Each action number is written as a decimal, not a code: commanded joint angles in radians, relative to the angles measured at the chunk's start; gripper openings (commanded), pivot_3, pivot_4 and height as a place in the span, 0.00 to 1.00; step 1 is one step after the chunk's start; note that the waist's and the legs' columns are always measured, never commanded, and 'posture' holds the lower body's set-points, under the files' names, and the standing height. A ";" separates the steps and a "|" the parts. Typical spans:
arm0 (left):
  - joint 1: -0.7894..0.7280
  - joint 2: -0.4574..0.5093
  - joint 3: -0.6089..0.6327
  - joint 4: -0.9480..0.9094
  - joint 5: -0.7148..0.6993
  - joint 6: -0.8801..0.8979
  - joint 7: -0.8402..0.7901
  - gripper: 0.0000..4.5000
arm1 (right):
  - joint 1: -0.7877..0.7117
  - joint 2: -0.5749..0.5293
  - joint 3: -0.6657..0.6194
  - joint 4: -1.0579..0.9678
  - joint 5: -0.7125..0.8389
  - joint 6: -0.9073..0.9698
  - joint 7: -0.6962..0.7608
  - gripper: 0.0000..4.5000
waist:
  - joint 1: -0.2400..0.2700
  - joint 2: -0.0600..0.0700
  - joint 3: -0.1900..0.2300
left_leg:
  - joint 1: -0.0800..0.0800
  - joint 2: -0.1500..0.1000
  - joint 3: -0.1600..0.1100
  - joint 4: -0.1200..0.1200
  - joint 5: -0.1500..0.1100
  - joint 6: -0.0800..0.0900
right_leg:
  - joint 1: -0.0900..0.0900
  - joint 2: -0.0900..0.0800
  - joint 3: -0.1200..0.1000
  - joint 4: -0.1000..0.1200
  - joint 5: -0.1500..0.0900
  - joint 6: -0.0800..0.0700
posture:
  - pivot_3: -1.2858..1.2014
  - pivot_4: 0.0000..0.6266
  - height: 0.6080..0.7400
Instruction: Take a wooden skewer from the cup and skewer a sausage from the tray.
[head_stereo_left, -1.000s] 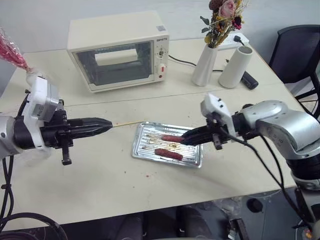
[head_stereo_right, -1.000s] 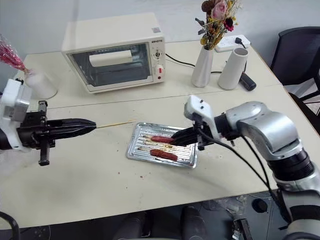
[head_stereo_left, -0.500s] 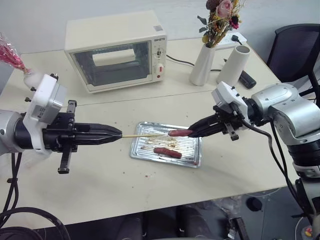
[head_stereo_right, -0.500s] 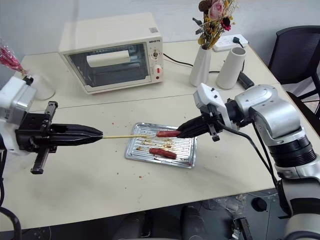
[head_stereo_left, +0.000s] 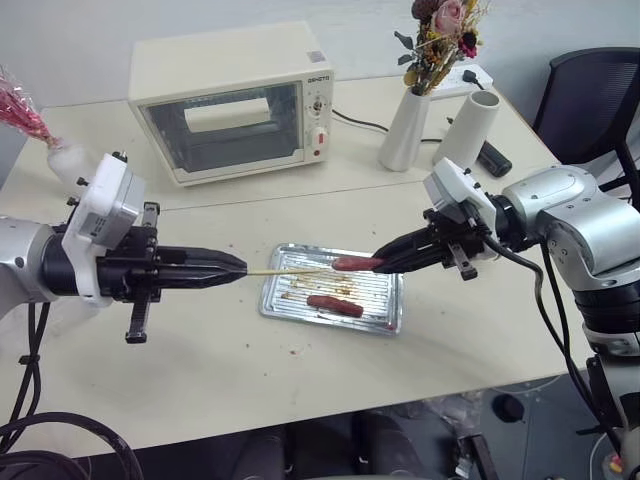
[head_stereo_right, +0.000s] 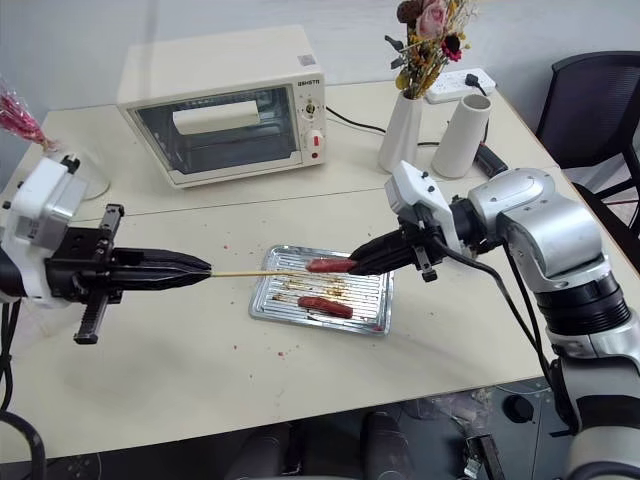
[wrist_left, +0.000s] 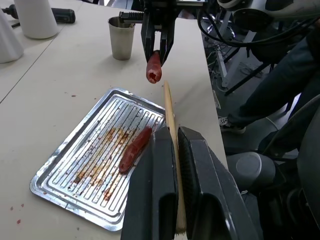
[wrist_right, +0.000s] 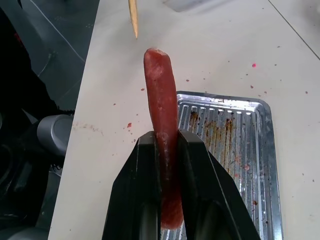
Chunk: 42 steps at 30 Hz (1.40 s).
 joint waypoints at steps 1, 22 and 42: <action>-0.031 0.010 -0.001 -0.002 0.016 -0.025 -0.009 0.00 | -0.013 -0.014 -0.048 -0.047 0.020 0.005 -0.003 0.07 | 0.000 0.000 0.000 | 0.000 0.000 0.000 0.000 0.000 0.000 | 0.000 0.000 0.000 0.000 0.000 0.000 | 0.52 0.24 1.00; -0.115 -0.004 -0.070 0.046 0.071 -0.054 -0.037 0.00 | 0.002 -0.013 -0.070 -0.095 0.043 0.028 -0.029 0.07 | 0.001 0.000 0.000 | 0.000 0.000 0.000 0.002 0.000 0.000 | 0.000 0.002 0.000 0.003 0.000 0.000 | 0.52 0.24 1.00; -0.139 -0.002 -0.077 0.052 0.094 -0.061 -0.070 0.00 | 0.016 0.000 -0.068 -0.088 0.033 0.004 -0.041 0.07 | 0.001 0.000 0.000 | 0.000 -0.001 0.001 0.003 0.000 0.001 | 0.000 0.002 0.000 0.004 0.000 0.000 | 0.52 0.24 1.00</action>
